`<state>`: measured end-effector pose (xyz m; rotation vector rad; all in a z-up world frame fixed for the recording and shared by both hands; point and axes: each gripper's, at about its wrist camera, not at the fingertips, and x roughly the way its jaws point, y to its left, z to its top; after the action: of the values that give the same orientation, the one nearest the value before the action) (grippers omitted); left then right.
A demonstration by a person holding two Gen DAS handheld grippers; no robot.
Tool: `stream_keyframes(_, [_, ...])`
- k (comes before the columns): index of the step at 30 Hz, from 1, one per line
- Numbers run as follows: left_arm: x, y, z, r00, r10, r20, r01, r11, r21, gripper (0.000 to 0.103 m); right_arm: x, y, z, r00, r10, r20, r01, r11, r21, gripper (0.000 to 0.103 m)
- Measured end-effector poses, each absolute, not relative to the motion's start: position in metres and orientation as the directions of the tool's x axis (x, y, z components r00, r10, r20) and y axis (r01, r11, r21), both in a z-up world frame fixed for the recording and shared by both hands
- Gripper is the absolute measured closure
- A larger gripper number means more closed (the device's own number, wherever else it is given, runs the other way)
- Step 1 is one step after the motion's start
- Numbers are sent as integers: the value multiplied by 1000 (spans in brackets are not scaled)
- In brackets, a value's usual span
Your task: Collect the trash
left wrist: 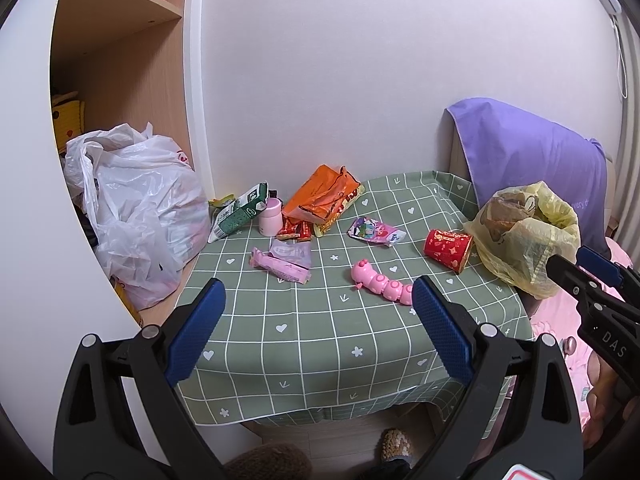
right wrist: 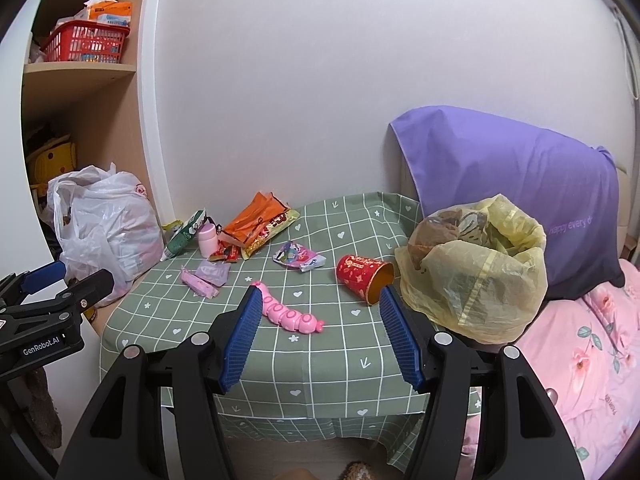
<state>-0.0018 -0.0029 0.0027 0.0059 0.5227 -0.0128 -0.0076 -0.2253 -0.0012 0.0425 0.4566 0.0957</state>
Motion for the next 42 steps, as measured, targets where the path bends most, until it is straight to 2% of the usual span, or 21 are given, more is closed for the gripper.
stream_keyframes(25, [5, -2, 4, 868, -6, -497, -3, 1000, -19, 13, 0, -234, 3, 887, 92, -451, -78, 996, 50, 45])
stream_keyframes(37, [70, 3, 2, 867, 7, -499, -31, 999, -40, 13, 80, -247, 9, 864, 172, -473, -175, 984, 38, 45])
stream_keyframes(42, [118, 17, -11, 836, 5, -548, -65, 994, -91, 12, 135, -253, 0, 824, 270, -498, -266, 961, 79, 45])
